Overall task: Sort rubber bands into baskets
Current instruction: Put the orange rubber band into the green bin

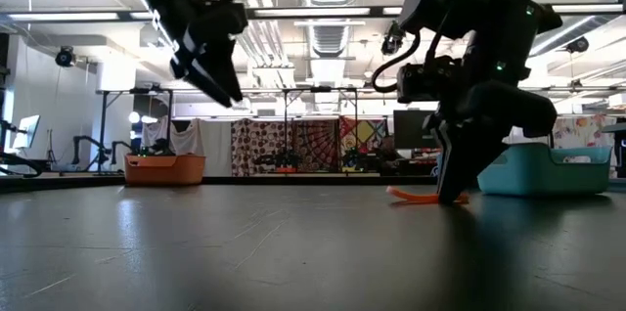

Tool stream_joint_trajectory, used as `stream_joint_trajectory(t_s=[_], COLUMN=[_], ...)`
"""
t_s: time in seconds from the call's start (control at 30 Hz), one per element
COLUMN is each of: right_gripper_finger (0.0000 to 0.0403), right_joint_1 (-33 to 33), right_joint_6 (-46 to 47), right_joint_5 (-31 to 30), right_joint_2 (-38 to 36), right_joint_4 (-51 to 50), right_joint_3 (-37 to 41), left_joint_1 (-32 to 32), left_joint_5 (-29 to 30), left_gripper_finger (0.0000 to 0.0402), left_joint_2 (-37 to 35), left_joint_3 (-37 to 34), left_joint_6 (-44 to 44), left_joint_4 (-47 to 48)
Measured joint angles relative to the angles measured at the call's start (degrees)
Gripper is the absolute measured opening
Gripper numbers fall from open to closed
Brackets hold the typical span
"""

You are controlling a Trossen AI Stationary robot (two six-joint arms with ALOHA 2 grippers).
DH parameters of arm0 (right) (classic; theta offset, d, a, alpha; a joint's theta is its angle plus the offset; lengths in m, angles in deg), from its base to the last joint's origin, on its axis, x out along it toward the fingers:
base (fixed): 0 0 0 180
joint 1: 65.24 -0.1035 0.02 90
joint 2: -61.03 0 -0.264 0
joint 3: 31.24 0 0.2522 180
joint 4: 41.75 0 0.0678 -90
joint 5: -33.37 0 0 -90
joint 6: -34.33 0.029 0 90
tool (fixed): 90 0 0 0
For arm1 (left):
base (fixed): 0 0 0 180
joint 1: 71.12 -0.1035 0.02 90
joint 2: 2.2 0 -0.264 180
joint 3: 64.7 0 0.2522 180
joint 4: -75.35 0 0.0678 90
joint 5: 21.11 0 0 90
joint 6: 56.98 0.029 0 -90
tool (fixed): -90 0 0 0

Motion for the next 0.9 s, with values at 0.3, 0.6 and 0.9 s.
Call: stream_joint_trajectory(t_s=[0.3,0.6,0.9], right_gripper_finger=[0.0009,0.0009,0.0009], right_joint_1=[0.57,0.56,0.56], right_joint_6=[-3.95,1.45,28.07], right_joint_5=[-0.52,-10.94,-16.21], right_joint_2=[-0.71,-9.47,-29.13], right_joint_4=[-22.48,-45.26,-46.57], right_joint_3=[-14.86,-27.89,-12.25], left_joint_1=[0.09,0.69,4.55], left_joint_5=[-0.05,-3.60,-0.28], left_gripper_finger=[0.0241,0.0240,0.0232], left_joint_2=[-4.82,-20.09,-38.76], left_joint_3=[0.25,0.17,-11.33], left_joint_6=[0.77,-0.27,-13.19], left_joint_4=[-0.27,5.71,-1.70])
